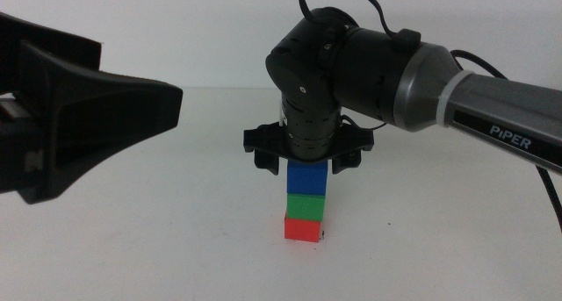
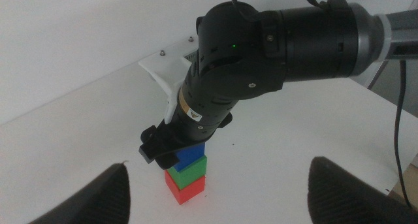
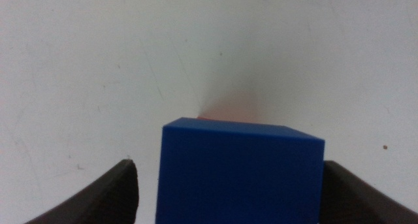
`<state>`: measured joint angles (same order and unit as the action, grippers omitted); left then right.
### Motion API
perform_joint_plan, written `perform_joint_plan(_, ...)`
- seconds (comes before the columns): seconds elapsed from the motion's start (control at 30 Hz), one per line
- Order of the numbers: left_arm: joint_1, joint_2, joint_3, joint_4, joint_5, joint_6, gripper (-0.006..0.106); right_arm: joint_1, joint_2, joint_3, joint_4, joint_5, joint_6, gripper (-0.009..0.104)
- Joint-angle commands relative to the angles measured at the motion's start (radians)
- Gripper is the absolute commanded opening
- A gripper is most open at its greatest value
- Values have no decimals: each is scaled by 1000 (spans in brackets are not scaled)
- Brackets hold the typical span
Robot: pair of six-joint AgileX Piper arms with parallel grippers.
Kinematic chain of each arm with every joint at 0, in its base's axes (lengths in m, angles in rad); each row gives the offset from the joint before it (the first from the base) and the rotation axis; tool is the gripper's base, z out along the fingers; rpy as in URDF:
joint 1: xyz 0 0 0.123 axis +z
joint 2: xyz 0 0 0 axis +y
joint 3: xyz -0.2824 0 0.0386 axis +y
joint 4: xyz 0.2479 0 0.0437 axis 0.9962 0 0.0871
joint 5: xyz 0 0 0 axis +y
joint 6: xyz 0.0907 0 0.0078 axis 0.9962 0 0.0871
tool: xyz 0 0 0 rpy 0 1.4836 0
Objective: Stack red cubes first, then green, then blue cubes in a specific spot.
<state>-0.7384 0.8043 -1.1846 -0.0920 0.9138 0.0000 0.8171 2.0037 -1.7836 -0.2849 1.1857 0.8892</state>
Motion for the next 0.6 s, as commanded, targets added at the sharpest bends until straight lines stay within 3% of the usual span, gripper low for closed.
perform_joint_plan(0.0,1,-3,5,-2,-14,0,91,0,-17,-3,-20,3,7,90)
perform_joint_plan(0.1,1,-3,5,-2,-14,0,91,0,-84,-3,-23,28,2,93)
perform_joint_plan(0.2,1,-3,5,-2,-14,0,91,0,-201,2,-67,35,-56,93)
perform_joint_plan(0.4,1,-3,5,-2,-14,0,91,-76,-586,217,-69,13,-288,93)
perform_joint_plan(0.47,1,-3,5,-2,-14,0,91,-151,-745,350,-44,-68,-370,93)
perform_joint_plan(0.57,1,-3,5,-2,-14,0,91,-301,-962,541,77,-212,-553,93)
